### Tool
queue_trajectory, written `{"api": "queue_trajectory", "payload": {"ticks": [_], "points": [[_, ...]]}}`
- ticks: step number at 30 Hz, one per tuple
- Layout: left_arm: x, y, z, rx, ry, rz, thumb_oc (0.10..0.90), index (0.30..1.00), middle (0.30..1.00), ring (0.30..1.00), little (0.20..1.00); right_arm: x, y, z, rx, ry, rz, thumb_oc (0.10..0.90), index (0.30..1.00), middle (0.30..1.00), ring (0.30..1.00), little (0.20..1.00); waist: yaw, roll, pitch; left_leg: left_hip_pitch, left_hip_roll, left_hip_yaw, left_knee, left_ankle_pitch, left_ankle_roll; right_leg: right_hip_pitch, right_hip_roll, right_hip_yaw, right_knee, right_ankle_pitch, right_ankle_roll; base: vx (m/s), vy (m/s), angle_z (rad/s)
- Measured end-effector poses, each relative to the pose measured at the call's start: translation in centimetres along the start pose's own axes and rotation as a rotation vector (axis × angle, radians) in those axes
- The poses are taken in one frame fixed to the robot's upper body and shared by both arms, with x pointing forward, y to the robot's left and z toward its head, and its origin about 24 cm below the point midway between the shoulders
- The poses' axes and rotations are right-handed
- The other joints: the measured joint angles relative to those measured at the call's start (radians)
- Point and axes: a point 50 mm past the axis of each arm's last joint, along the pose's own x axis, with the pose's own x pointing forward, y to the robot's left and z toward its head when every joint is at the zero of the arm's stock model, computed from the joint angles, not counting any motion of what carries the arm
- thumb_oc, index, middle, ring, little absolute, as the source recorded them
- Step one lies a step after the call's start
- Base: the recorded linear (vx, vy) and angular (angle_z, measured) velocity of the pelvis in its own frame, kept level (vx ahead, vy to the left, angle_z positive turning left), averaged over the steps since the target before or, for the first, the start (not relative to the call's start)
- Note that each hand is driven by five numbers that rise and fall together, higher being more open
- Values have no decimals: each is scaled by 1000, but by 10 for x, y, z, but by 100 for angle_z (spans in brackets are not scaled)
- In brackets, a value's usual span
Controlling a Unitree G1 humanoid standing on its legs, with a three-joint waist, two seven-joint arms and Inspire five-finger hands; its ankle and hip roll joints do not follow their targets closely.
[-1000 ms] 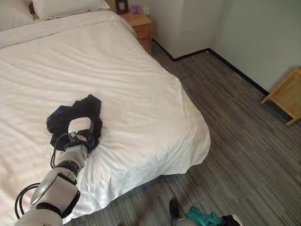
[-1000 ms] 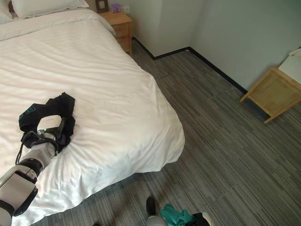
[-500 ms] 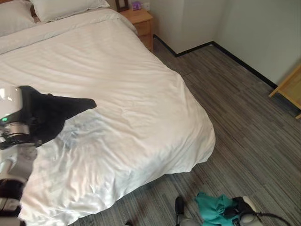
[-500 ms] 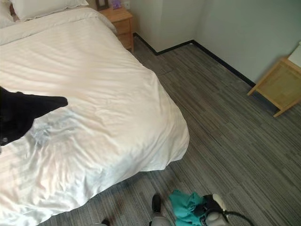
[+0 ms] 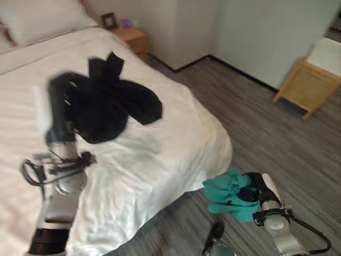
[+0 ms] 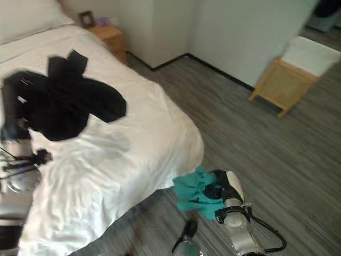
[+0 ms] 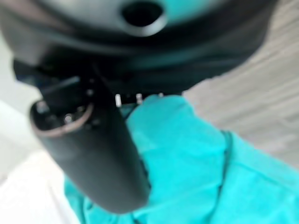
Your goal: Pick up bed clothes into laundry basket.
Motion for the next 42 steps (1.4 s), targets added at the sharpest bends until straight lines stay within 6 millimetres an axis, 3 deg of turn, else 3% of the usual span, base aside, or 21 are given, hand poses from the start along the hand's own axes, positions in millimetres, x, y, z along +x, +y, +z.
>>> {"api": "queue_trajectory", "payload": {"ticks": [2,3,4,5,6,7,9,10,11,12,14,17,24,26,30,31,34,36,38,40,42], "points": [[-17,-27,-9,-69,83,-133,400,300,300,300,300,5,-14,13,-22,-58,-61,400,300,300,300,300,-6,-48,16,-160,-102,-32,118,-68,142,-46,6,45,-106,24,-9,-191,-16,-135],[-25,-36,-12,-83,111,-183,400,300,300,300,300,11,-21,20,-28,-81,-88,400,300,300,300,300,34,-38,18,-190,-120,-54,115,-55,175,-73,16,26,-141,-3,29,-116,-49,-194],[-35,-50,-18,-112,164,-228,400,300,300,300,300,15,-28,25,-34,-95,-114,400,300,300,300,300,40,10,31,-157,-56,16,66,-11,114,-123,11,-50,-4,-90,24,-76,-73,-175],[-45,-66,-24,-138,229,-286,400,300,300,300,300,12,-30,22,-42,-88,-119,400,300,300,300,300,19,50,45,-129,-16,42,46,2,99,-118,-6,-56,150,-139,26,-63,-90,-144],[-57,-73,-28,-151,272,-322,400,300,300,300,300,8,-28,18,-61,-80,-100,400,300,300,300,300,18,55,38,-93,8,89,19,5,95,-114,-21,-58,275,-190,39,-51,-123,-128],[-65,-72,-34,-146,308,-331,400,300,300,300,300,4,-25,22,-71,-106,-88,400,300,300,300,300,39,49,31,-71,16,149,5,5,77,-103,-39,-71,371,-243,18,-66,-220,-184],[-69,-61,-48,-92,359,-327,400,300,300,300,300,-1,-23,41,-68,-199,-89,400,300,300,300,300,48,7,24,-116,20,224,132,-17,-26,-39,-2,-102,260,-268,-51,-36,-291,-178],[-70,-60,-54,-80,383,-322,400,300,300,300,300,2,-23,52,-64,-237,-95,400,300,300,300,300,48,-17,35,-231,34,220,298,-36,-32,-38,3,-76,176,-221,-70,-37,-194,-129],[-70,-62,-54,-80,388,-331,400,300,300,300,300,1,-26,56,-68,-258,-110,400,300,300,300,300,45,-20,35,-287,42,203,258,-62,-11,-32,21,-75,96,-169,-74,6,-191,-113],[-71,-64,-51,-88,378,-339,400,300,300,300,300,2,-31,57,-87,-271,-123,400,300,300,300,300,42,-6,30,-299,61,182,95,-34,-16,-24,52,-86,49,-147,-64,23,-204,-84],[-70,-70,-48,-105,373,-344,400,300,300,300,300,7,-36,57,-122,-272,-129,400,300,300,300,300,39,47,33,-273,144,214,-15,157,-44,-1,99,-79,35,-167,-29,126,-291,-72],[-68,-71,-46,-120,369,-321,400,300,300,300,300,5,-27,53,-146,-266,-92,400,300,300,300,300,32,52,27,-224,149,253,-66,164,-43,14,95,-130,22,-183,1,138,-242,-43],[-74,-71,-52,-124,417,-279,400,300,300,300,300,4,-10,56,-158,-284,-26,400,300,300,300,300,64,99,-2,-236,185,254,-30,165,-43,39,155,-129,-54,-162,-29,114,-164,-10],[-78,-68,-61,-117,463,-261,400,300,300,300,300,9,-1,55,-176,-282,15,400,300,300,300,300,101,86,3,-249,192,207,92,162,-47,74,181,-109,-86,-153,-42,79,-186,-56],[-90,-53,-76,-91,548,-201,400,300,300,300,300,14,3,66,-186,-321,33,400,300,300,300,300,171,52,10,-375,180,-21,486,192,-57,98,202,-34,-96,-185,-89,68,-107,-94],[-91,-51,-77,-91,554,-194,400,300,300,300,300,15,3,70,-182,-333,29,400,300,300,300,300,175,23,25,-426,158,-72,583,226,-66,96,198,-5,-96,-185,-91,99,42,-101],[-99,-49,-80,-85,575,-208,400,300,300,300,300,16,1,71,-175,-336,25,400,300,300,300,300,170,-25,50,-544,31,-190,779,169,-63,99,203,98,-114,-191,-103,174,58,-88],[-101,-53,-80,-94,580,-233,400,300,300,300,300,13,-1,61,-168,-298,19,400,300,300,300,300,168,-55,66,-620,-4,-188,758,147,-54,109,207,119,-140,-182,-96,267,48,-56],[-99,-58,-78,-107,574,-261,400,300,300,300,300,11,-3,50,-165,-247,17,400,300,300,300,300,172,-59,69,-706,4,-136,659,126,-48,120,207,114,-157,-195,-88,427,95,-20],[-100,-60,-78,-106,576,-274,400,300,300,300,300,12,1,45,-161,-221,31,400,300,300,300,300,174,-39,71,-740,38,-70,472,149,-69,160,206,67,-183,-196,-79,363,96,-12],[-103,-60,-82,-97,592,-281,400,300,300,300,300,9,8,45,-160,-222,59,400,300,300,300,300,210,34,56,-723,98,35,195,212,-85,224,229,18,-204,-226,-24,411,133,-44]]}}
